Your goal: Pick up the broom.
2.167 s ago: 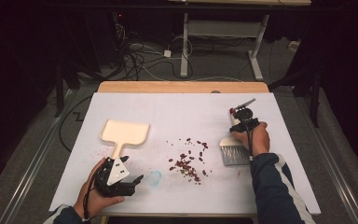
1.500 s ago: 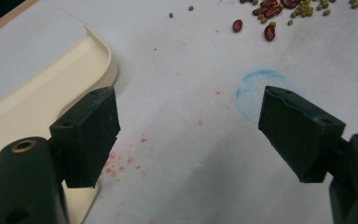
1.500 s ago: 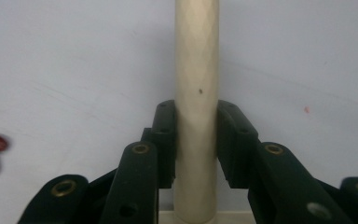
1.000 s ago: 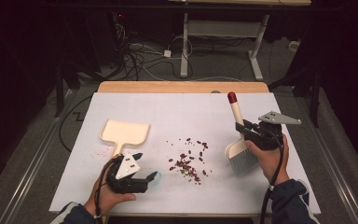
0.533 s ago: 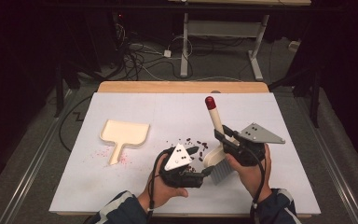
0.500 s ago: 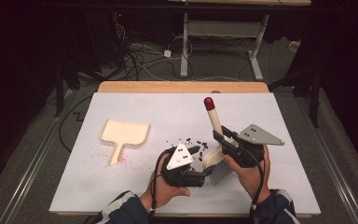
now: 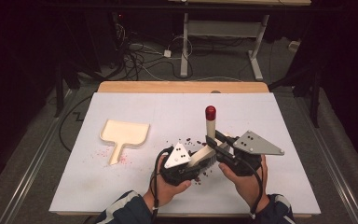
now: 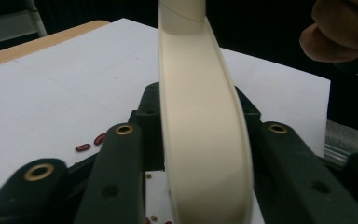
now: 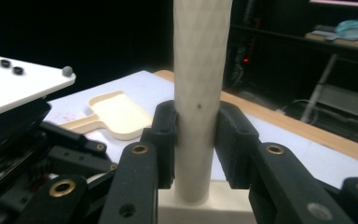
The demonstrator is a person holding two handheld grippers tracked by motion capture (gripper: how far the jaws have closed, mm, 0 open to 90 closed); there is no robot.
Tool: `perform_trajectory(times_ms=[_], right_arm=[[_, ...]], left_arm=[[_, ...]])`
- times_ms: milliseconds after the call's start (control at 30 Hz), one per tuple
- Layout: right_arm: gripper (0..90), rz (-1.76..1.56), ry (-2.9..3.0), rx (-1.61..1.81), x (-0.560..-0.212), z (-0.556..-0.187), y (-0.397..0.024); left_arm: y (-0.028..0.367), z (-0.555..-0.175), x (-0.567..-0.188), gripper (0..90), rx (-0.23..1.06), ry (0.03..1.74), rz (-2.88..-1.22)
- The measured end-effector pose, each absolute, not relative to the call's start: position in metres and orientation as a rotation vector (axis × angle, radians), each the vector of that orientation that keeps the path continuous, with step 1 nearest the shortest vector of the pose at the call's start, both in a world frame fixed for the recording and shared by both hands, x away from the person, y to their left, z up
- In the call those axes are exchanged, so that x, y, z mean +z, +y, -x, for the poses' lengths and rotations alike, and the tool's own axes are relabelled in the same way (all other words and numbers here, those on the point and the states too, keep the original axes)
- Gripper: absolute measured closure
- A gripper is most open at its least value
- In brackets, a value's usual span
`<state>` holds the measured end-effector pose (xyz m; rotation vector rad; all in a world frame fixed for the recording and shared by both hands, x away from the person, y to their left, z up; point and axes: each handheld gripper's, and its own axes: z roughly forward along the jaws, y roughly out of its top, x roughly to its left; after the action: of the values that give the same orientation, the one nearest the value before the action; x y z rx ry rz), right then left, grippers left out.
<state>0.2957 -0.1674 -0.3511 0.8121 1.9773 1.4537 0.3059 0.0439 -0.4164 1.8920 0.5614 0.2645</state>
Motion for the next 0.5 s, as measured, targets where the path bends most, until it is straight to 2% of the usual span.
perform_trajectory(times_ms=[167,200,333,433,500], right_arm=[[67.4,-0.730,2.062,1.548,-0.346,-0.300,-0.177],[60.9,-0.631,2.143,1.544,-0.341,-0.301,-0.182],[50.3,-0.434,2.315,1.439,-0.339,-0.300,-0.186],[44.5,-0.355,2.392,1.363,-0.345,-0.300,-0.188],[43.8,-0.320,2.452,1.317,-0.352,-0.300,-0.188]], left_arm=[[0.056,-0.307,-0.410,65.8,0.278,0.513,-1.930],[0.063,-0.306,-0.408,65.9,0.280,0.491,-1.944],[0.074,-0.307,-0.405,65.8,0.202,0.408,-1.982],[0.079,-0.304,-0.403,65.8,0.174,0.315,-2.052],[0.080,-0.303,-0.403,65.7,0.166,0.292,-2.070]])
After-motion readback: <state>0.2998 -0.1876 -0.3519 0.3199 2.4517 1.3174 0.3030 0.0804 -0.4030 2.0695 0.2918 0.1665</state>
